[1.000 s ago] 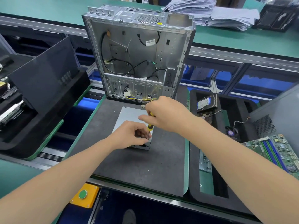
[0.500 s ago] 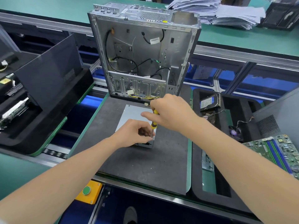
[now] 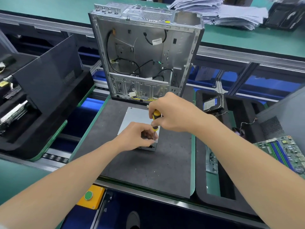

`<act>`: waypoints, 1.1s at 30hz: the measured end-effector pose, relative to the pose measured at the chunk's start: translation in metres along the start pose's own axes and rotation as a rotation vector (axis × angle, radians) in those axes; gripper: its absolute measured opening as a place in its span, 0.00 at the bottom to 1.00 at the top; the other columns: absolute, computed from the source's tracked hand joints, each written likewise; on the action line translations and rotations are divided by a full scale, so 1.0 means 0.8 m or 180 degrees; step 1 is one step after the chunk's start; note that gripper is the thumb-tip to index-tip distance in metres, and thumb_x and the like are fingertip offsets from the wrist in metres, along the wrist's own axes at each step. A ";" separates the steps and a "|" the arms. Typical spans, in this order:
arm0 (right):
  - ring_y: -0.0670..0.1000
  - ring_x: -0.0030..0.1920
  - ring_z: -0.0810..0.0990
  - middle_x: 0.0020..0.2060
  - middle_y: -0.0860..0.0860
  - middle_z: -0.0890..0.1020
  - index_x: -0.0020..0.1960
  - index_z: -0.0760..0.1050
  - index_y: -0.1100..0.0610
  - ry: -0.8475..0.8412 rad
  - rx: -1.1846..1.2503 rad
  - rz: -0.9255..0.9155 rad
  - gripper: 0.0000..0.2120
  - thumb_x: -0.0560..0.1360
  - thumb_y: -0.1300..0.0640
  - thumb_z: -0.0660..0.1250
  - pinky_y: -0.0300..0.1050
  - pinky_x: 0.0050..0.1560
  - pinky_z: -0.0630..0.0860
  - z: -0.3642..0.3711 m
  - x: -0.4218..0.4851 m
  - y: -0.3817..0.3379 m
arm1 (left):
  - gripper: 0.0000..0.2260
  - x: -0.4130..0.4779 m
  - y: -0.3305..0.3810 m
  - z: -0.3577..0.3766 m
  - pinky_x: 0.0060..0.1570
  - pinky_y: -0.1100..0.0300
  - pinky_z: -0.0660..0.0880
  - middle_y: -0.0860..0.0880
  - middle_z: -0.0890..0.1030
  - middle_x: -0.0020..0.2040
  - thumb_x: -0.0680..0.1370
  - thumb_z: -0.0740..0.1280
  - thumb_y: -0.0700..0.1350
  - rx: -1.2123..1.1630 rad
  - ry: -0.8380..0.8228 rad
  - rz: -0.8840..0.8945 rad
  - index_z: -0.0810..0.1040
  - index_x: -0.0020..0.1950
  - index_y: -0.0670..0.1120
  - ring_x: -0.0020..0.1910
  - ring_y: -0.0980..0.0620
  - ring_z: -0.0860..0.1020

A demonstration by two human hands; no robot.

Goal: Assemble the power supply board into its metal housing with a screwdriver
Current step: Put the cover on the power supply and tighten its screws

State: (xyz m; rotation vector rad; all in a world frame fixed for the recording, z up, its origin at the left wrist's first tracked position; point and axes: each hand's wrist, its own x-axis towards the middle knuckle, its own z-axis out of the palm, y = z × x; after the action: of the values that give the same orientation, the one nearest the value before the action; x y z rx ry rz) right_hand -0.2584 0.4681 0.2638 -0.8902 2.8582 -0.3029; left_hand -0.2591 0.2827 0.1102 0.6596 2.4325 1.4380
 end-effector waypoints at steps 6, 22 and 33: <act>0.56 0.52 0.79 0.46 0.50 0.80 0.54 0.82 0.48 0.0233 -0.0160 0.0100 0.11 0.75 0.45 0.76 0.45 0.36 0.69 0.006 0.004 -0.001 | 0.09 0.001 0.000 -0.001 0.47 0.64 0.80 0.56 0.86 0.43 0.72 0.75 0.46 -0.0098 -0.0041 -0.0098 0.85 0.45 0.61 0.41 0.55 0.84; 0.48 0.46 0.79 0.39 0.45 0.85 0.52 0.78 0.53 0.0665 0.0506 0.0084 0.03 0.80 0.54 0.70 0.51 0.49 0.80 0.009 -0.005 0.004 | 0.04 0.008 -0.005 -0.006 0.51 0.64 0.78 0.54 0.86 0.49 0.74 0.74 0.46 -0.0509 -0.0089 -0.0165 0.83 0.47 0.55 0.48 0.54 0.84; 0.46 0.43 0.80 0.41 0.44 0.83 0.43 0.79 0.51 0.0741 0.1015 0.0785 0.09 0.72 0.50 0.77 0.46 0.43 0.78 0.008 0.011 0.031 | 0.10 0.025 -0.003 -0.054 0.50 0.58 0.79 0.48 0.83 0.45 0.80 0.69 0.31 -0.2793 0.1651 -0.0328 0.81 0.57 0.43 0.46 0.52 0.82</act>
State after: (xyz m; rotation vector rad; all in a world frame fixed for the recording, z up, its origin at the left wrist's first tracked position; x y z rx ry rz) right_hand -0.2778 0.4820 0.2515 -0.4652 2.9583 -0.8517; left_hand -0.2956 0.2586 0.1301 -0.0517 1.7399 2.5747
